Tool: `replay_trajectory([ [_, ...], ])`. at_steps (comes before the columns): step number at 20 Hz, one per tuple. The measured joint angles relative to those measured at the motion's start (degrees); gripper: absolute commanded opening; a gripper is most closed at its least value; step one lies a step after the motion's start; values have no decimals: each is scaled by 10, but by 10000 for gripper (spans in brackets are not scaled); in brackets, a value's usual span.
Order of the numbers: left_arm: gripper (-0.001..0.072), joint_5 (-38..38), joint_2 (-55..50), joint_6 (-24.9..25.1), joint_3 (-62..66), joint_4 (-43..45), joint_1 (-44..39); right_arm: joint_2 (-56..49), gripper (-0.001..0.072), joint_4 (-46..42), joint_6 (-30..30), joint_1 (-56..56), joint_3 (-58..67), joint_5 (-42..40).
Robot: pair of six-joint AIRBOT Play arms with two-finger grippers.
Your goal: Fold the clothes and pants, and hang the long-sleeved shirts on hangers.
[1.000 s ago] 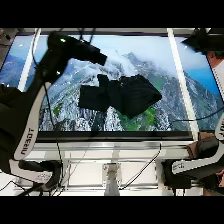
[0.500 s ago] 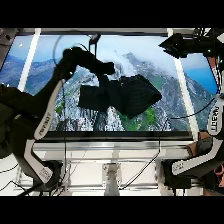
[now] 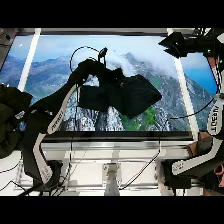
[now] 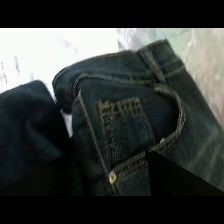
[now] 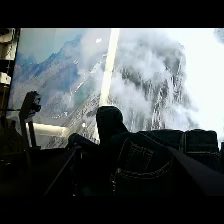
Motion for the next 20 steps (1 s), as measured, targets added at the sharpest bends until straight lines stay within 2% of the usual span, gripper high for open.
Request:
replay_trajectory([
  [5, 502, -23, -20, 0, 0, -6, -6, 0, 619, 0, 1, 0, 0, 0],
  [7, 418, -33, -25, 0, 0, -7, -11, 0, 618, 0, 1, 0, 0, 0],
  [8, 208, -39, -26, 0, 0, -8, -15, 0, 618, 0, 1, 0, 0, -1],
  [9, 29, -51, -27, 0, 0, -9, -20, 0, 617, 0, 1, 0, 0, -1],
  [11, 29, -74, -26, 0, 3, -10, -30, 0, 607, 0, 1, 0, 0, -1],
  [13, 26, -89, -16, 4, 10, -11, -36, 0, 515, -1, 1, 0, 0, -1],
  [14, 26, -91, -6, 14, 13, -10, -37, 0, 498, -4, 1, 0, 0, -1],
  [15, 25, -90, 8, 24, 15, -7, -38, 0, 449, -8, 1, 0, 0, -1],
  [16, 25, -82, 29, 36, 16, 4, -37, 0, 343, -13, 1, 0, 0, -1],
  [17, 25, -67, 54, 46, 18, 25, -35, 0, 308, -18, 1, 0, 0, -1],
  [20, 25, 35, 136, 44, 20, 162, -28, 0, 309, -28, 0, 0, 0, -1],
])
